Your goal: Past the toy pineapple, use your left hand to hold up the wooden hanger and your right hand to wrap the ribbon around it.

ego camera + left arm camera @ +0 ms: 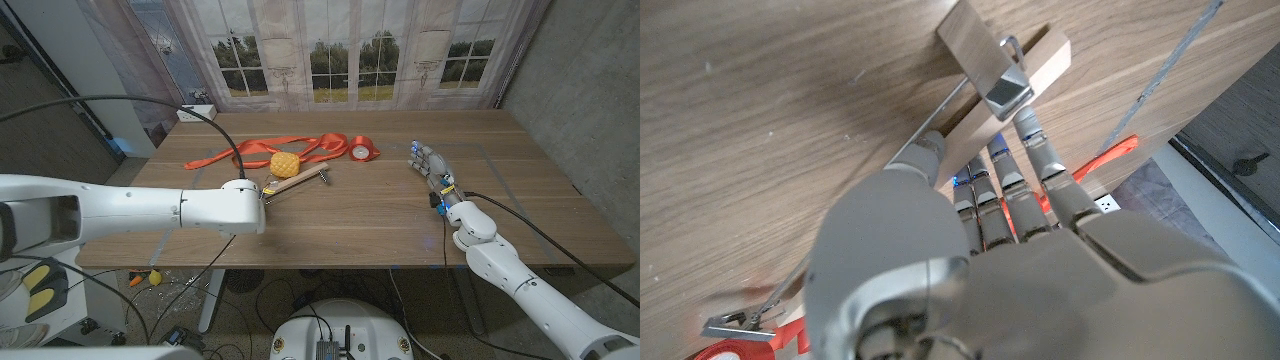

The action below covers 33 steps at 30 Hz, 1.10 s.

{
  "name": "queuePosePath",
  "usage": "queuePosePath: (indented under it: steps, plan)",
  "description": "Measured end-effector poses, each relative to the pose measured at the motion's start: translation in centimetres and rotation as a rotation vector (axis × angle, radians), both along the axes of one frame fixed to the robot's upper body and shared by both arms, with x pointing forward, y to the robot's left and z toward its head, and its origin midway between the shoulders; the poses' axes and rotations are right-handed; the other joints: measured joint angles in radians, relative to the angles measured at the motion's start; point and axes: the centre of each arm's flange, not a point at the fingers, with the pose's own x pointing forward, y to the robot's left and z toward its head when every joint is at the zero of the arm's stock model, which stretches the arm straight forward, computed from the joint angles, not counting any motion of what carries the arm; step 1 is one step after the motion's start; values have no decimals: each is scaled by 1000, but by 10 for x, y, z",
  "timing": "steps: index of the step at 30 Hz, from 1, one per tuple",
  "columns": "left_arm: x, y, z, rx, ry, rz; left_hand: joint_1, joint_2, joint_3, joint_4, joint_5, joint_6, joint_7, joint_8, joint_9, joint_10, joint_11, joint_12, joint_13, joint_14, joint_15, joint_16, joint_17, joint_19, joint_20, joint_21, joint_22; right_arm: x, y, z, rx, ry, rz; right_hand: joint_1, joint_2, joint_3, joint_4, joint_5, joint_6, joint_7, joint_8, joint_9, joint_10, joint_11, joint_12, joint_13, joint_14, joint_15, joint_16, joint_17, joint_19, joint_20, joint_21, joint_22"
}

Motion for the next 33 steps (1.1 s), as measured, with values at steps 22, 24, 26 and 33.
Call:
queuePosePath:
  steps: [22,24,26,33]
  plan:
    - [6,-10,-24,-7,-222,-135,158,91,43,-2,3,196,195,72,22,189,136,160,124,209,140,147,35,124,36,117,15,-9,-1,1,-17,-7,-41,0,0,0,0,0,0,0,0,0,0,0,0,0,5,5,0,0,4,4,0,0]
    - [4,-17,-18,10,-264,-180,158,91,37,5,9,199,197,79,22,189,135,163,146,209,140,150,36,117,29,123,15,-11,-1,1,-19,-10,-42,0,0,0,0,0,0,0,0,0,0,0,0,0,5,5,0,0,4,4,0,0]
    - [0,-21,-18,12,-296,-198,160,89,36,12,20,210,194,84,22,191,126,173,170,210,140,210,42,150,-8,132,16,-12,-1,0,-20,-10,-44,0,0,0,0,0,0,0,0,0,0,0,0,0,5,5,0,0,4,4,0,0]
    - [-15,-29,-3,34,-424,-239,168,81,32,30,54,208,192,114,22,182,109,205,264,232,125,236,231,141,-41,155,29,-13,-1,1,-19,-18,-48,0,0,0,0,0,0,0,0,0,0,0,0,0,5,5,0,0,4,4,0,0]
